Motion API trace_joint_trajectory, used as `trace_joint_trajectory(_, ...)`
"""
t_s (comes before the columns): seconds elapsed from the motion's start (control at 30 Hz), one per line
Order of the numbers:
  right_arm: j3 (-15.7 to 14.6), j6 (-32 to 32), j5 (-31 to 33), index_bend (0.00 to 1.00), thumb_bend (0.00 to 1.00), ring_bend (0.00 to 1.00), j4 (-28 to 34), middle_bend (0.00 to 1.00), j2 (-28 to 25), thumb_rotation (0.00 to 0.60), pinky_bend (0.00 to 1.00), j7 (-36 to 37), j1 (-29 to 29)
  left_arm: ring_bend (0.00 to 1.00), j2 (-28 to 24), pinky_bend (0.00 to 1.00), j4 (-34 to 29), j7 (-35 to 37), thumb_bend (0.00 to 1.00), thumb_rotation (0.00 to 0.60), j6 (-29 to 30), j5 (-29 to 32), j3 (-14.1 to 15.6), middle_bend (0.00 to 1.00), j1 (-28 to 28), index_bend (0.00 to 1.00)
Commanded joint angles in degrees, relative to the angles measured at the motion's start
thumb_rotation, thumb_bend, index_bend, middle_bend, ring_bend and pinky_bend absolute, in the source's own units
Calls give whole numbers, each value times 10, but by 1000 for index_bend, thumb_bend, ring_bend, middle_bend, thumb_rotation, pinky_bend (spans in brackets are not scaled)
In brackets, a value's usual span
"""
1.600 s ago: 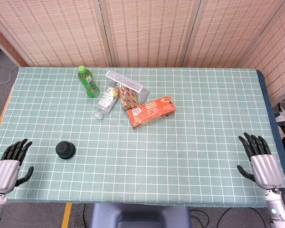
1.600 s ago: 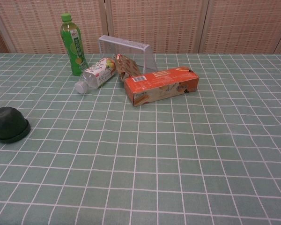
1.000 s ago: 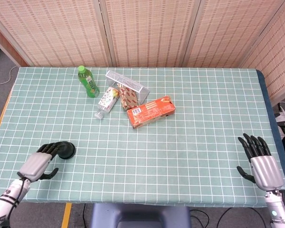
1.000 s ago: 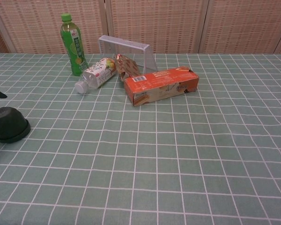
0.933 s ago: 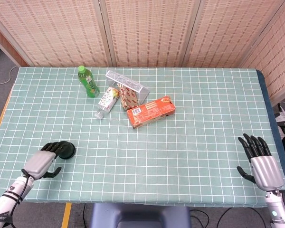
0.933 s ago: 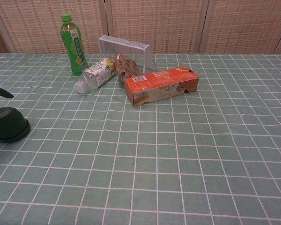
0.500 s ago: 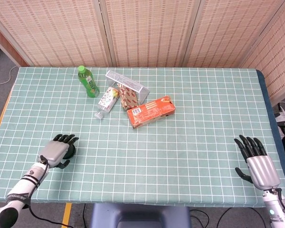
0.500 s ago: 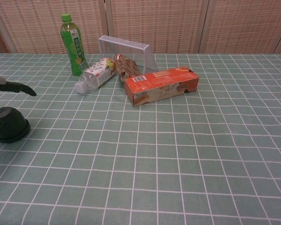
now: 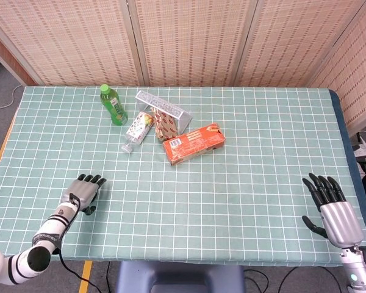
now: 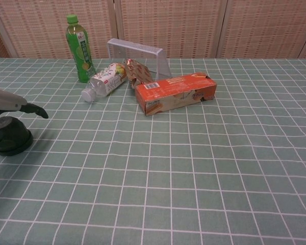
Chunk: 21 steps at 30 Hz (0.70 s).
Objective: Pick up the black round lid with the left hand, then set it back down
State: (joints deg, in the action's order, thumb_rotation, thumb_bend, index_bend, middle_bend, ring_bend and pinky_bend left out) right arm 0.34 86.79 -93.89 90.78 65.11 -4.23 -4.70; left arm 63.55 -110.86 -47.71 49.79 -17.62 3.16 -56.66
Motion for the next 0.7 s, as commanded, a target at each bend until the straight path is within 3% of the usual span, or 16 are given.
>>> trace_joint_trajectory(0.03, -1, -2, 0, 0, 170, 0, 1, 0, -2, 600, 0, 0, 0, 0, 16, 46, 20, -22, 384, 600, 4, 38, 17, 0, -27, 0)
trace_joint_trajectory(0.7, -4, -17, 7, 0, 170, 0, 8, 0, -6, 600, 0, 5, -4, 0, 63, 91, 85, -51, 382, 600, 9, 119, 62, 0, -75, 1)
